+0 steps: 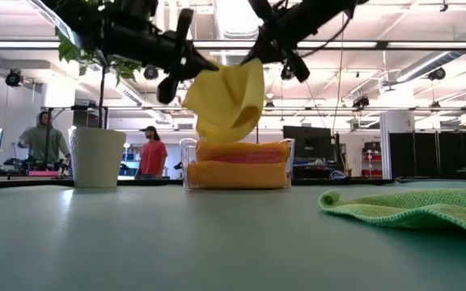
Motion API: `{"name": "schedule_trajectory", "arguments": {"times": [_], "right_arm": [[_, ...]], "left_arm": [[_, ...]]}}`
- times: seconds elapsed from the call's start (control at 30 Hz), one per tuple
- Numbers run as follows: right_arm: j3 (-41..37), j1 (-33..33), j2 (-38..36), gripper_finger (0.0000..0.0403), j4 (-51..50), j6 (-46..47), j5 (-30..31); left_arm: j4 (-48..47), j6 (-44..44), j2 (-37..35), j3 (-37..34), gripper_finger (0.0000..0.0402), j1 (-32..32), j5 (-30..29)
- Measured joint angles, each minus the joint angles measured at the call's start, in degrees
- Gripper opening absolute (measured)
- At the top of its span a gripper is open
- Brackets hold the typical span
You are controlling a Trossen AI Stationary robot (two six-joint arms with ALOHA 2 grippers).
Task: Fold microfiber towels
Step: Put the yellow microfiber cloth into the bin
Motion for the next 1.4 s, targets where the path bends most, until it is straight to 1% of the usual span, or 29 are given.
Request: {"name": "schedule_trajectory", "arguments": {"times": [0.13,0.27,0.43,0.53,0.7,0.9,1.07,1.17,1.3,1.4], "right_arm": [[6.3,-2.4,0.5,0.0009,-8.1,-5.1,0.1],[11.0,-5.1,1.1,0.0009,-14.8,-8.7,0.1],[11.8,-8.7,1.7,0.0009,-14.8,-9.6,-2.4],[10.9,-10.4,2.9,0.0009,-15.2,-9.6,-3.8],[10.8,-12.7,7.0,0.0009,-14.9,-10.7,-4.7],[10.8,-15.9,10.9,0.0009,-14.6,-13.0,-4.9],[10.8,-18.6,10.8,0.0009,-14.2,-15.2,-5.3],[10.8,-20.9,10.8,0.0009,-14.1,-16.9,-5.7],[10.9,-23.5,11.8,0.0009,-12.9,-18.3,-8.8],[10.9,-24.5,13.9,0.0009,-10.6,-19.4,-11.9]], "left_arm": [[0.3,0.4,0.3,2.8,0.0002,0.1,-0.7],[-0.7,2.9,0.7,4.7,0.0001,0.1,-3.9],[-6.8,3.3,0.7,6.0,0.0001,0.7,-8.7],[-7.8,3.3,0.7,6.0,0.0001,0.9,-11.3],[-7.7,4.4,1.4,6.1,0.0001,1.6,-16.0],[-7.6,4.7,6.0,6.8,0.0001,2.4,-16.5],[-7.2,4.9,10.5,9.0,0.0001,2.8,-16.5],[-7.1,6.4,12.4,10.4,0.0001,3.4,-16.5],[-7.8,7.7,14.1,12.9,0.0001,4.6,-16.5],[-7.9,7.7,14.8,13.2,0.0001,5.8,-16.6]]}}
